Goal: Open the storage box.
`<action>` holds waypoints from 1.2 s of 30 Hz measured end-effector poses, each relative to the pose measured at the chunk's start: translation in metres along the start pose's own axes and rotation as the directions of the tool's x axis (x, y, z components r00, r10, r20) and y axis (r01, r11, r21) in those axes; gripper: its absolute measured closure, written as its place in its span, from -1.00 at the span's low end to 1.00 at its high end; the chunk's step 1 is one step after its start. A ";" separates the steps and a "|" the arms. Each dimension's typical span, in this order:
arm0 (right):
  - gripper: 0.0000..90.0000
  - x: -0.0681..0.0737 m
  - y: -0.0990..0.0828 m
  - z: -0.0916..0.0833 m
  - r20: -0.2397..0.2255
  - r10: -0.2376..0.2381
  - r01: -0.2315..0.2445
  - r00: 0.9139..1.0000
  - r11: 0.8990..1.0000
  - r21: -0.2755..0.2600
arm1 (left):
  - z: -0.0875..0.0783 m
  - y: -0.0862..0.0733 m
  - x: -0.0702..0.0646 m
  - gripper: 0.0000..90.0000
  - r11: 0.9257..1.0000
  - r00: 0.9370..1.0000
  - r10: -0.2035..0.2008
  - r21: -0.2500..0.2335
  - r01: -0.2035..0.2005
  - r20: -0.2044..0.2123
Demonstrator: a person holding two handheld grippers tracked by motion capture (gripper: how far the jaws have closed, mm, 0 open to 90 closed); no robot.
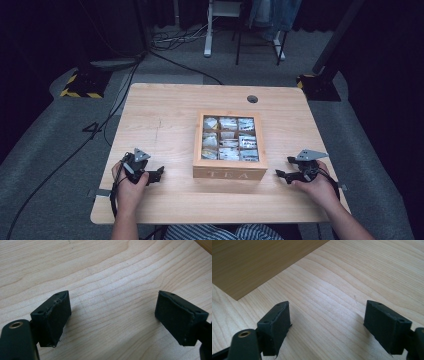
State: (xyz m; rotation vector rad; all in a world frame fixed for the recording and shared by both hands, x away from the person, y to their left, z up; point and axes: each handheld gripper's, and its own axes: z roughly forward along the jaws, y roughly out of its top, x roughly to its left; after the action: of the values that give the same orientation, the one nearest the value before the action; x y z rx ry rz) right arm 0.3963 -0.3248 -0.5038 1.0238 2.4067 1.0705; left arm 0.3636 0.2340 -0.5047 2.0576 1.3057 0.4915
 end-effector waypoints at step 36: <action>1.00 0.001 0.012 -0.032 -0.081 -0.029 0.025 0.996 0.998 -0.058 | 0.009 0.009 -0.006 -0.79 1.000 1.000 -0.016 0.012 0.016 -0.013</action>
State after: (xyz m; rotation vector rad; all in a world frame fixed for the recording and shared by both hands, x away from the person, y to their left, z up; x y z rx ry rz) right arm 0.3842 -0.3354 -0.4736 0.9432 2.4313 1.1865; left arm 0.3721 0.2233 -0.5047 2.0559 1.3346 0.4920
